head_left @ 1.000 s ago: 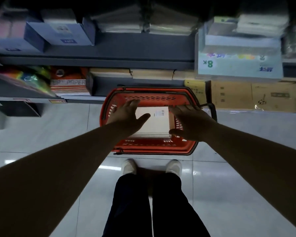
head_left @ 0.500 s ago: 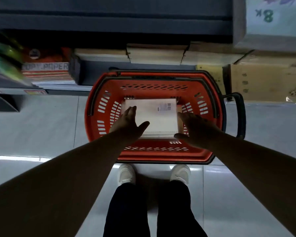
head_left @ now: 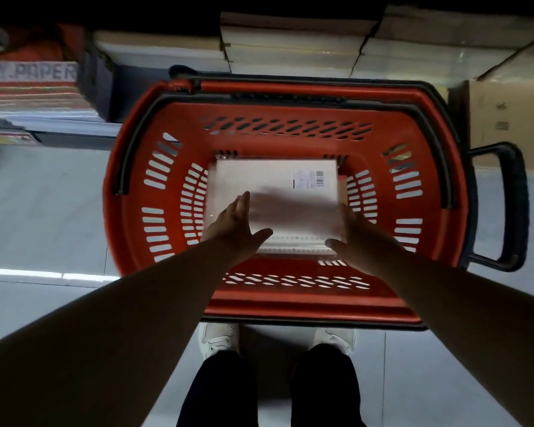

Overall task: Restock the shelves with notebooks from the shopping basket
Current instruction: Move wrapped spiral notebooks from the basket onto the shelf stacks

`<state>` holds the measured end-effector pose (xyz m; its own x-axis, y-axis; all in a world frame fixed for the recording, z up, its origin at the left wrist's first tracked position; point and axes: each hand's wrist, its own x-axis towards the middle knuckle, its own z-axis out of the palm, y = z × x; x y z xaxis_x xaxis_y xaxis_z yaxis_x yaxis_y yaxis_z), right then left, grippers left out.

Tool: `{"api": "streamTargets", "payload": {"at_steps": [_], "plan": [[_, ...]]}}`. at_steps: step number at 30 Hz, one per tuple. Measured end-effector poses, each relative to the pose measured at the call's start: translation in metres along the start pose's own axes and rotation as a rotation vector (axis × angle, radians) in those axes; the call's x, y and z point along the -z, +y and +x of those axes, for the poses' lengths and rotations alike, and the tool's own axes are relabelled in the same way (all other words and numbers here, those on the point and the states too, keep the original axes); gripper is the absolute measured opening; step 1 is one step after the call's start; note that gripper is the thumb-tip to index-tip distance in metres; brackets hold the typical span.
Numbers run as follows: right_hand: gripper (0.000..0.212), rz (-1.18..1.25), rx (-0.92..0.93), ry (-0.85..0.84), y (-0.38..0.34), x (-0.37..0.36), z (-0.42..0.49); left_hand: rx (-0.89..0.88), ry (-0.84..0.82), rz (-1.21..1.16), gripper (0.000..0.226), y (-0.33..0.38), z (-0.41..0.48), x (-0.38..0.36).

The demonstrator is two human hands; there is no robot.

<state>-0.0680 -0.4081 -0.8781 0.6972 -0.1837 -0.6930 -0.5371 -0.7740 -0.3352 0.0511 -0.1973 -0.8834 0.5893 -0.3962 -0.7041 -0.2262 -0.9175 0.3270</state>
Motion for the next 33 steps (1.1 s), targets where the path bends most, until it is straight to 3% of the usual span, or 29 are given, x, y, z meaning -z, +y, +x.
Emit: {"api": "streamTargets", "payload": {"at_steps": [3, 6, 12, 16, 18, 20, 24, 27, 29, 31, 33], "plan": [[0.073, 0.069, -0.026, -0.03, -0.002, -0.015, 0.012, 0.019, -0.065, 0.003, 0.098, -0.007, 0.009, -0.015], [0.045, 0.22, -0.056, 0.092, -0.009, -0.025, 0.022, 0.023, -0.05, 0.141, 0.105, -0.012, 0.014, -0.021], [0.053, 0.554, -0.448, 0.386, -0.036, -0.029, 0.034, 0.003, 0.022, 0.342, 0.097, -0.008, 0.011, -0.03], [0.048, 0.845, -0.67, 0.246, -0.032, -0.007, 0.048, 0.023, 0.011, 0.341, 0.091, -0.001, 0.016, -0.029], [0.045, 1.076, -0.694, 0.069, -0.033, 0.001, 0.048, 0.031, 0.001, 0.368, 0.092, -0.001, 0.02, -0.028], [0.039, 1.086, -0.668, -0.059, -0.033, 0.007, 0.046, 0.039, -0.011, 0.378, 0.094, -0.002, 0.021, -0.025], [0.037, 1.117, -0.627, -0.008, -0.031, 0.007, 0.045, 0.024, 0.018, 0.369, 0.089, -0.005, 0.021, -0.023], [0.032, 1.218, -0.631, 0.03, -0.044, -0.002, 0.041, 0.05, 0.125, 0.323, 0.056, 0.003, 0.017, -0.023], [0.024, 1.318, -0.601, 0.008, -0.052, -0.003, 0.035, 0.043, 0.155, 0.34, 0.047, 0.005, 0.015, -0.026], [0.02, 1.391, -0.574, -0.002, -0.053, 0.003, 0.033, 0.04, 0.158, 0.18, 0.046, 0.001, 0.014, -0.027], [0.03, 1.459, -0.538, 0.003, -0.053, 0.012, 0.03, 0.026, 0.237, 0.051, 0.045, -0.001, 0.014, -0.024]]}}
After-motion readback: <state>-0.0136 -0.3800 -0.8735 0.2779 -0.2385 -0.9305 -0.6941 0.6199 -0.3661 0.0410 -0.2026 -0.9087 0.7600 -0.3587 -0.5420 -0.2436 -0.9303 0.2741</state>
